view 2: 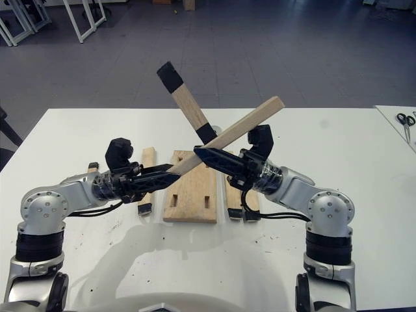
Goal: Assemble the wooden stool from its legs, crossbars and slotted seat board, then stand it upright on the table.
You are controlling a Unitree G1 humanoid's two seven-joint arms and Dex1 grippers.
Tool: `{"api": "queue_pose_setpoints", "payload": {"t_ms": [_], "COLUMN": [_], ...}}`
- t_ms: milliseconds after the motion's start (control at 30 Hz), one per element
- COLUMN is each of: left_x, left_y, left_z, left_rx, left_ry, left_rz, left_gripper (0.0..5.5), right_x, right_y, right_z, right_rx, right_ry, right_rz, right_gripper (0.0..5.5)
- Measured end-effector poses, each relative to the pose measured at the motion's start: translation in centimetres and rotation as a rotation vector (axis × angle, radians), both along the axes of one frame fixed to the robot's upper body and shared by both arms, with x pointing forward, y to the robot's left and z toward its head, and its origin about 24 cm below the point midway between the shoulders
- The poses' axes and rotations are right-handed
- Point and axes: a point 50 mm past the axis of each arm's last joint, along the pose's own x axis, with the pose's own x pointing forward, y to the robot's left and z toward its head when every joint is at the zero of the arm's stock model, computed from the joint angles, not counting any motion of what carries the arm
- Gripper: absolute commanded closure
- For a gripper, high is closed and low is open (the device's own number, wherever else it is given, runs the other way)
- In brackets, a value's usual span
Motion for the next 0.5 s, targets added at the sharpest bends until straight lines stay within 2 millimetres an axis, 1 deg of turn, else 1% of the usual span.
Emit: {"api": "queue_pose_setpoints", "payload": {"t_ms": [33,67,167,233,267,300,367,400,433,467,500], "left_x": [0.1,0.1,1.0,1.9,2.4,2.9,3.6,3.8,3.8,3.5,3.1], "left_y": [0.2,0.2,1.2,2.1,2.6,3.0,3.1,2.8,2.4,1.8,1.2], "left_z": [0.1,0.2,1.6,2.9,3.2,3.0,1.9,0.7,-0.7,-2.5,-4.0], "left_rx": [-0.005,-0.011,-0.079,-0.122,-0.104,-0.049,0.117,0.227,0.346,0.478,0.577], "left_ry": [-0.011,-0.019,-0.094,-0.148,-0.178,-0.197,-0.246,-0.272,-0.305,-0.344,-0.386], "left_rz": [0.010,0.018,0.104,0.188,0.260,0.339,0.453,0.496,0.526,0.532,0.520], "left_gripper": [2.75,2.53,2.50,2.50,2.50,2.50,2.50,2.50,2.50,2.50,2.50], "right_x": [0.0,0.0,-0.1,-0.5,-0.6,-0.8,-0.8,-0.7,-0.5,-0.4,-0.3], "right_y": [-0.2,-0.2,-0.3,-0.6,-0.9,-1.3,-1.9,-2.2,-2.6,-2.9,-3.1], "right_z": [0.0,0.0,-0.2,-1.2,-1.8,-2.2,-2.4,-2.5,-2.4,-2.4,-2.4], "right_rx": [-0.002,0.000,0.001,-0.009,-0.029,-0.049,-0.080,-0.082,-0.086,-0.093,-0.094], "right_ry": [-0.002,-0.002,0.010,0.046,0.065,0.077,0.076,0.070,0.061,0.055,0.051], "right_rz": [0.003,0.006,0.003,-0.011,-0.027,-0.039,-0.073,-0.097,-0.127,-0.154,-0.168], "right_gripper": [3.46,3.46,3.46,3.46,3.47,3.47,3.47,3.47,3.47,3.47,3.47]}}
